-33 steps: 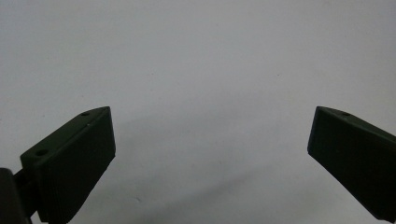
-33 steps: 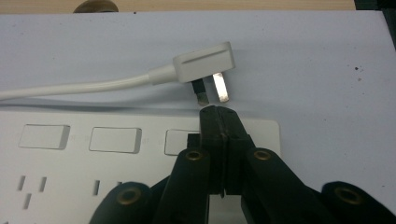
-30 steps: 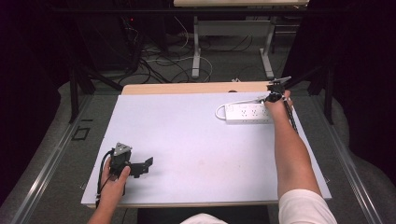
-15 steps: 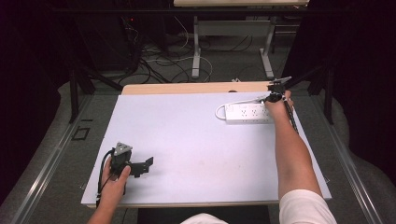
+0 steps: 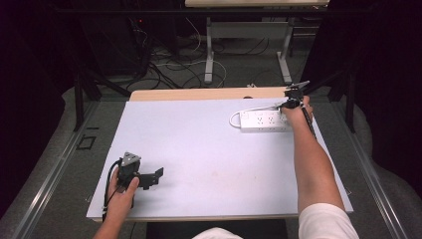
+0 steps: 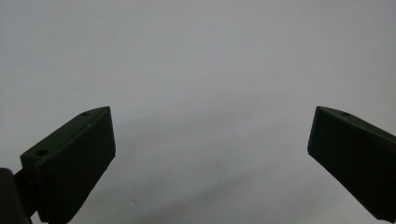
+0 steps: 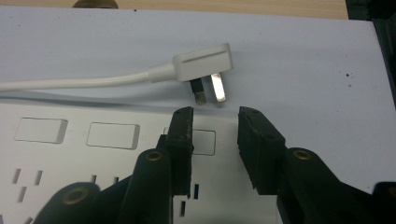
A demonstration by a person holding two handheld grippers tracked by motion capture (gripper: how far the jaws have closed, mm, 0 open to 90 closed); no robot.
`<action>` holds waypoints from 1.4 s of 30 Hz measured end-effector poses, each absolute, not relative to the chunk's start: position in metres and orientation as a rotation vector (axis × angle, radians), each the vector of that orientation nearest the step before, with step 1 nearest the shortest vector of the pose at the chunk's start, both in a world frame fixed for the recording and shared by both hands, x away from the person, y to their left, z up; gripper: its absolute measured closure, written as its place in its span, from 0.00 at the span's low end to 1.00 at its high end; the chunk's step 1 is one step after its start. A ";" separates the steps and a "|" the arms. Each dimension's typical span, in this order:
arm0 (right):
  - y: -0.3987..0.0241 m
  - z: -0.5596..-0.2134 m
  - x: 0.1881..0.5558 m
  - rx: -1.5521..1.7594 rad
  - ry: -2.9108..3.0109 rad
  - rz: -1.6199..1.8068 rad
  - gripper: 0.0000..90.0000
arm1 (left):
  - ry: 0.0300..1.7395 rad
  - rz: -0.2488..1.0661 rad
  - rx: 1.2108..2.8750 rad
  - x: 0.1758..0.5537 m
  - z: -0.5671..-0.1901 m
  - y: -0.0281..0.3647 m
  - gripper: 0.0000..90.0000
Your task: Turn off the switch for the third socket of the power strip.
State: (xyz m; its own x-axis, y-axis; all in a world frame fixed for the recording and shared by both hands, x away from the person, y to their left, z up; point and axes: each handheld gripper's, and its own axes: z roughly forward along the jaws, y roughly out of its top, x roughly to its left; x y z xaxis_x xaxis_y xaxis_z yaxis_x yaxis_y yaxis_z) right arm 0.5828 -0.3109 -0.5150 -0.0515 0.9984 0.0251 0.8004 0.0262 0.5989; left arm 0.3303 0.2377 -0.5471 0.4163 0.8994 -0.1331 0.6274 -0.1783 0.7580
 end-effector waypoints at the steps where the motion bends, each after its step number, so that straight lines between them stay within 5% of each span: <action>1: -0.311 -0.515 0.583 1.813 1.903 0.667 0.71 | 1.301 0.446 1.903 0.330 -0.547 0.238 0.01; 25: -0.313 -0.508 0.577 1.743 1.933 0.680 0.36 | 1.293 0.447 1.914 0.332 -0.547 0.236 0.01; 37: -0.312 -0.500 0.569 1.722 1.958 0.675 0.32 | 1.297 0.448 1.910 0.331 -0.547 0.236 0.01; 42: -0.311 -0.496 0.567 1.704 1.959 0.696 0.23 | 1.296 0.449 1.906 0.331 -0.547 0.236 0.01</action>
